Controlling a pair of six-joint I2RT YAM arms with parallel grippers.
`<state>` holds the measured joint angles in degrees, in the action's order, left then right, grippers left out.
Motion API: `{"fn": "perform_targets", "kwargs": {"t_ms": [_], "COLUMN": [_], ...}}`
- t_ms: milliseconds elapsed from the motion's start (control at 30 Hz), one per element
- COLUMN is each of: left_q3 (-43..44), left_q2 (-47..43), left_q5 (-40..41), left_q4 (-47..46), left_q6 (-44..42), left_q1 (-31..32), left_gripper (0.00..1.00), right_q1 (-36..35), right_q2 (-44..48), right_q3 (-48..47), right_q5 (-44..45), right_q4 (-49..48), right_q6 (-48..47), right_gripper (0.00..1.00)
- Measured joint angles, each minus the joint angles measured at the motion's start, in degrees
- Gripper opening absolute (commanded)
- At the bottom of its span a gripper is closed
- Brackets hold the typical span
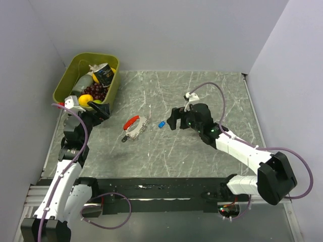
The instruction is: Put the keys on the keyring
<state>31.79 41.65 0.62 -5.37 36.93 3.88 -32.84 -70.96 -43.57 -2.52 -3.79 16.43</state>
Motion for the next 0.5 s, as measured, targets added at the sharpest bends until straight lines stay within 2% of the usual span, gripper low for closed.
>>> {"fn": "perform_targets", "kwargs": {"t_ms": [167, 267, 500], "left_q3": [1.4, 6.3, 20.5], "left_q2": [3.6, 10.8, 27.5], "left_q5": [-6.2, -8.3, 0.3], "left_q4": [-1.9, -0.6, 8.6], "left_q6": [-0.3, -1.2, -5.0], "left_q1": [0.0, 2.7, 20.9], "left_gripper": [0.96, 0.96, 0.99], "right_q1": [-0.7, -0.7, -0.7], "right_q2": [-2.1, -3.3, -5.0], "right_q3": [-2.8, -3.3, -3.3], "right_q5": [0.2, 0.3, 0.5], "right_q4": [0.1, 0.4, 2.4], "right_q6": [0.0, 0.0, 0.2], "right_gripper": [1.0, 1.0, 1.0]}}
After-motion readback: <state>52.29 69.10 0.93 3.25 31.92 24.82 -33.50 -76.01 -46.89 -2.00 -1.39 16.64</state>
